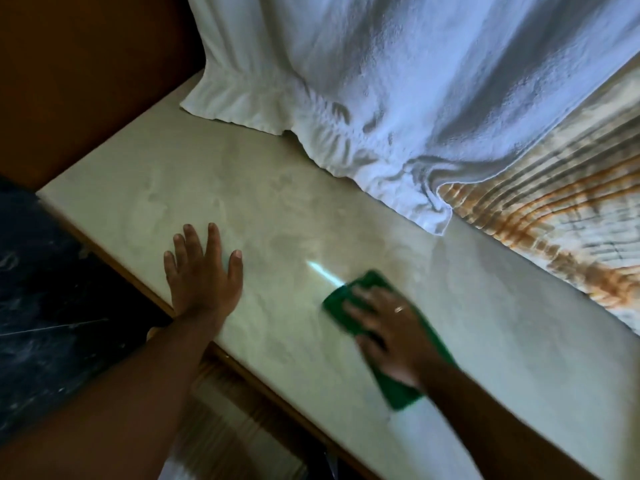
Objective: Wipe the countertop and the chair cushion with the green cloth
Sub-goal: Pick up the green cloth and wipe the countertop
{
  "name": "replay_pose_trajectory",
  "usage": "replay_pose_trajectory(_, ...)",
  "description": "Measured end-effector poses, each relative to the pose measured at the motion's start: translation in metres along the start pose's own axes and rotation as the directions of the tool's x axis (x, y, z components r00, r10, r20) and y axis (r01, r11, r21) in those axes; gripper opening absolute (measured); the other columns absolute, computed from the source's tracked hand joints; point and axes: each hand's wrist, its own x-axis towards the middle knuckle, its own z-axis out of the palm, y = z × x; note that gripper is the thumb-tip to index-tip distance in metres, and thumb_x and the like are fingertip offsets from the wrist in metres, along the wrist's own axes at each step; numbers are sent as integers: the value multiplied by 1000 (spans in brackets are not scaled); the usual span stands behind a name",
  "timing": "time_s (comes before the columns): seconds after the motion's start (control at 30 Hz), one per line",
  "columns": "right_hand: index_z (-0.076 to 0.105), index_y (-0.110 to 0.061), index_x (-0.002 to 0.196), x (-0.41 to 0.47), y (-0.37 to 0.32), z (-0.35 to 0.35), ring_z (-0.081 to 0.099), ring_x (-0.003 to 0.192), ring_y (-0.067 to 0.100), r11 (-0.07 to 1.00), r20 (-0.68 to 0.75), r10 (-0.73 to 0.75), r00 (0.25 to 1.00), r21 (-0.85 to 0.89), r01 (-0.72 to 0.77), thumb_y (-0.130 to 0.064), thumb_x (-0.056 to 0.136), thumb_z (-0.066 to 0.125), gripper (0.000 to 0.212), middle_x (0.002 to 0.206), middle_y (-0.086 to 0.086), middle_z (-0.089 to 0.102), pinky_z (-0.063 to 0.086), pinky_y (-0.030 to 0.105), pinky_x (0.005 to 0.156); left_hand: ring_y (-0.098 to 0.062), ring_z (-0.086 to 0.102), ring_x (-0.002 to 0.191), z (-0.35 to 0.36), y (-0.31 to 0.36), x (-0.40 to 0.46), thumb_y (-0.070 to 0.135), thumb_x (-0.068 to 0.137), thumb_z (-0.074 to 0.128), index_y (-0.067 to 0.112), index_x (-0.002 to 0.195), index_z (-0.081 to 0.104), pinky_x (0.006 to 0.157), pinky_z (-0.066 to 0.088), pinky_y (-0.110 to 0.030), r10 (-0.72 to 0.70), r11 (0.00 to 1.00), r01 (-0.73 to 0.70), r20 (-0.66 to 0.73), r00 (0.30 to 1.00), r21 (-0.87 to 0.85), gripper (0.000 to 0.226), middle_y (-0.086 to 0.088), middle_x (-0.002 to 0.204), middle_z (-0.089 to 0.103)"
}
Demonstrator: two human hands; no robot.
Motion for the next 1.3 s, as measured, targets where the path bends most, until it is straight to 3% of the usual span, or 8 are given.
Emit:
replay_pose_trajectory(0.17, 36, -28, 151, 34, 34, -29, 28, 142, 40, 793, -201, 596, 778, -7, -609, -50, 93, 46, 62, 159, 16, 29, 23, 49, 114, -37, 8, 153, 0, 2, 0, 56, 97, 25, 22, 158, 14, 122, 7, -53, -4, 1000, 4, -6, 1000, -13, 71, -21, 165, 10)
replay_pose_trajectory(0.33, 25, -39, 153, -31, -101, 58, 16, 150, 31, 992, 8, 90, 996, -88, -89, -55, 100, 30, 55, 163, 2, 20, 5, 51, 120, -38, 9, 152, 1, -1, -2, 56, 97, 25, 21, 157, 15, 122, 7, -54, 2, 1000, -2, -14, 1000, -21, 71, -22, 165, 11)
replay_pose_trajectory(0.43, 34, -36, 149, -73, -53, 36, 24, 147, 34, 968, -48, 223, 974, -108, -227, -47, 100, 32, 51, 160, 5, 29, 18, 53, 117, -39, 9, 152, 1, -1, -3, 56, 97, 25, 20, 157, 15, 122, 6, -54, 19, 1000, -20, -26, 999, -23, 70, -22, 165, 11)
replay_pose_trajectory(0.63, 30, -18, 153, -102, 31, -10, 14, 148, 43, 448, -211, 875, 436, 14, -894, -46, 92, 27, 68, 162, 22, 16, 16, 58, 117, -40, 11, 151, 4, 0, 1, 55, 95, 28, 19, 156, 18, 121, 6, -55, 6, 999, -9, -56, 998, -41, 71, -24, 164, 13)
replay_pose_trajectory(0.77, 29, -25, 153, -62, -81, 52, 10, 147, 39, 900, -101, 391, 915, -164, -403, -48, 99, 25, 59, 161, 13, 17, 15, 61, 116, -39, 9, 152, 7, -2, 1, 57, 95, 25, 21, 156, 16, 121, 5, -55, 5, 999, -7, -55, 998, -36, 72, -23, 165, 11)
replay_pose_trajectory(0.83, 24, -34, 153, -53, -107, 59, 6, 150, 32, 978, 9, 153, 988, -144, -150, -53, 100, 24, 56, 163, 6, 15, 6, 55, 120, -38, 7, 152, 8, -5, 0, 59, 95, 22, 21, 157, 14, 122, 4, -54, 6, 1000, -8, -50, 999, -29, 73, -21, 165, 9)
replay_pose_trajectory(1.13, 44, -19, 142, -248, 51, -12, 36, 136, 50, 832, 41, 542, 840, -167, -529, -58, 98, 24, 62, 155, 14, 28, 34, 64, 106, -41, 9, 152, -2, 5, -4, 50, 98, 33, 17, 157, 17, 121, 4, -55, 13, 999, -15, -50, 999, -41, 69, -25, 164, 10)
replay_pose_trajectory(1.3, 40, -18, 149, -100, 70, -26, 29, 141, 50, 768, -104, 606, 789, -180, -614, -47, 95, 27, 63, 157, 25, 29, 27, 61, 113, -40, 10, 152, 1, 3, -1, 52, 98, 31, 20, 158, 15, 121, 6, -54, 1, 1000, -2, -39, 999, -7, 69, -24, 164, 11)
